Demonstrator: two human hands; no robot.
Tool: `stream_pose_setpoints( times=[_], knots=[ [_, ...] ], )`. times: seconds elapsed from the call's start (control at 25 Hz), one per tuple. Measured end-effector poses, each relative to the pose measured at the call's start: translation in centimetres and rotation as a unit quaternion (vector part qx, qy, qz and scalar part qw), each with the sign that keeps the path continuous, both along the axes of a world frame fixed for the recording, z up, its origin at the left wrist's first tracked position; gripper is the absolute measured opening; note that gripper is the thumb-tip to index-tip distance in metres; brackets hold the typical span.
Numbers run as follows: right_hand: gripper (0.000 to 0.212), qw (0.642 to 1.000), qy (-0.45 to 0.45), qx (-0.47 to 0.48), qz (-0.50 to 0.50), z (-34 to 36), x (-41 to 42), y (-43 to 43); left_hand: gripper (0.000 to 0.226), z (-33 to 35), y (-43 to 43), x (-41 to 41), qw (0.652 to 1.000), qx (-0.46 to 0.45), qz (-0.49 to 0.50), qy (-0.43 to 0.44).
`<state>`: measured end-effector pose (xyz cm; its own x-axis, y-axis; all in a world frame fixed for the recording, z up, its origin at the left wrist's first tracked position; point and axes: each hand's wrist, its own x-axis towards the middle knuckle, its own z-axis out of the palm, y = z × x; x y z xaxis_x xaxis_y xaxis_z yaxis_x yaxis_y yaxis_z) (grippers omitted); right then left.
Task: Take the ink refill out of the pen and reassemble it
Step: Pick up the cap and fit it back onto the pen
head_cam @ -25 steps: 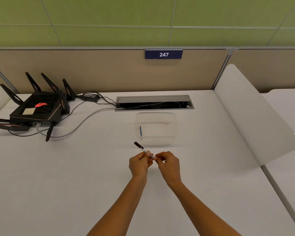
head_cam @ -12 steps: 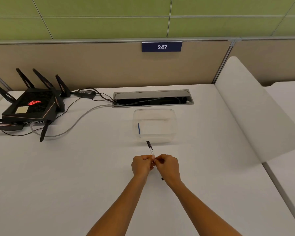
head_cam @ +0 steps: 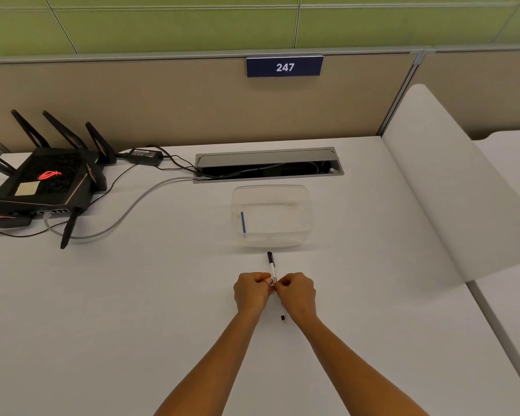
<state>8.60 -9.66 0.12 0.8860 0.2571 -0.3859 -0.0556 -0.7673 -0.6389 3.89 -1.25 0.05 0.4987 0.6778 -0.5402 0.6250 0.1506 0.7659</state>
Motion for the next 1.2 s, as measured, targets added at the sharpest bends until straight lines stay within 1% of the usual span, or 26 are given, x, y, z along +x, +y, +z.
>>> stream_pose_setpoints(
  times=[0.44,0.8,0.96,1.08,1.2],
  knots=[
    [0.019,1.0,0.016,-0.011,0.002,-0.8,0.1,0.4,0.016,-0.5,0.1,0.0,0.999,0.028,-0.03,0.018],
    [0.019,1.0,0.002,-0.003,0.005,-0.6,-0.2,0.5,0.014,0.0,0.1,-0.2,0.996,0.072,-0.052,0.02],
    [0.02,1.0,-0.003,0.0,0.004,-0.4,-0.1,0.4,0.018,0.4,0.1,-0.5,0.993,0.092,-0.07,0.022],
    [0.024,1.0,-0.025,0.008,-0.006,-0.3,-0.2,0.2,0.023,0.9,-0.1,-0.8,0.988,0.122,-0.093,0.029],
    [0.02,0.998,-0.049,0.028,-0.002,0.7,0.0,0.1,0.031,1.4,0.0,-1.0,0.979,0.152,-0.129,0.048]
  ],
)
